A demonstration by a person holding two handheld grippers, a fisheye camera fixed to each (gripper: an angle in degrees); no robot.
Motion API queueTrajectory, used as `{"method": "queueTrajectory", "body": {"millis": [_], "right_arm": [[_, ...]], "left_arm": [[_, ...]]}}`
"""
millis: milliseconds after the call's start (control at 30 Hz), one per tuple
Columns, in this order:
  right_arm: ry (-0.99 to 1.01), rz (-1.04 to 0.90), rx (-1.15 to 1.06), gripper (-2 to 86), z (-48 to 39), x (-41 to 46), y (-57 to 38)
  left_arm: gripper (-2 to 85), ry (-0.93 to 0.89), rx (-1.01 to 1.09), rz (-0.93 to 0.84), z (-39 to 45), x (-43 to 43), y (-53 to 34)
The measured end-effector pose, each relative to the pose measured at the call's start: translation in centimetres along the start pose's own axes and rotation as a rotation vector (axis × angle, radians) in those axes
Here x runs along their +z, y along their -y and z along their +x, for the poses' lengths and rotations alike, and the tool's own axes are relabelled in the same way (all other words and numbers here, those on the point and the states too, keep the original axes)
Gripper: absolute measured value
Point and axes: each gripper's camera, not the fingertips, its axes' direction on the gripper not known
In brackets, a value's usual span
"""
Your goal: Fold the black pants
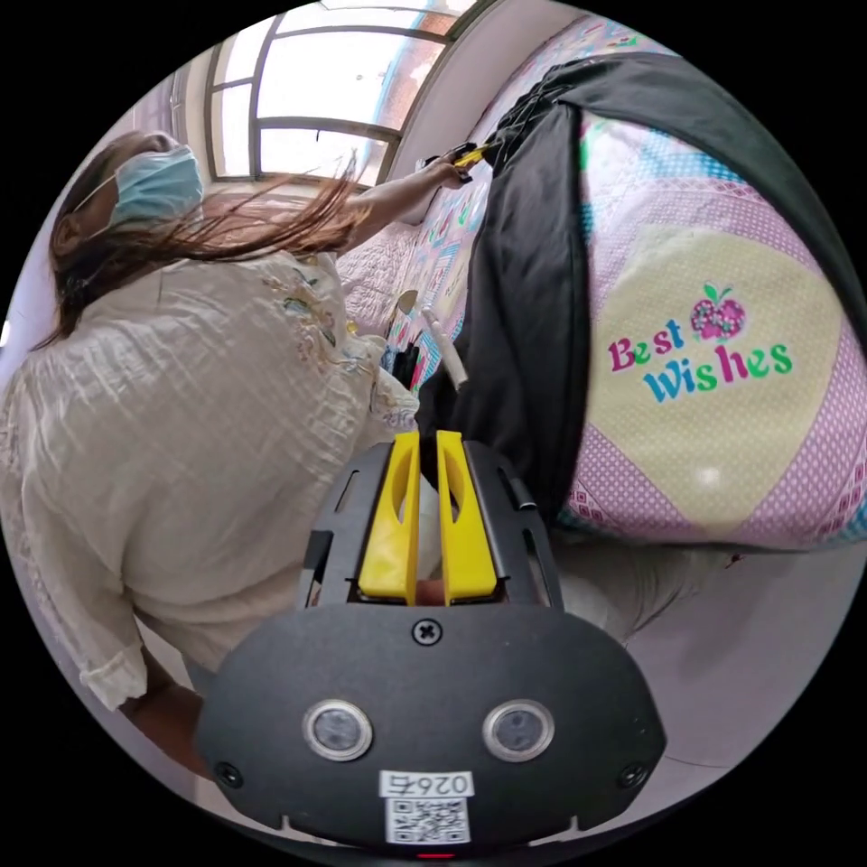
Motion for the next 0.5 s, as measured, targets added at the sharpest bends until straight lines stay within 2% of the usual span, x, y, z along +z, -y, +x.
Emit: {"method": "queueTrajectory", "body": {"millis": [333, 500], "right_arm": [[-0.016, 0.051, -0.011, -0.9, -3.5, -1.1, -7.3], [-0.068, 0.159, 0.033, -0.9, -4.6, -3.1, -12.5]], "left_arm": [[-0.2, -0.019, -0.05, 0.002, -4.3, -6.1, -5.8], [0.5, -0.111, -0.103, 0.033, -7.9, -8.0, -10.2]]}}
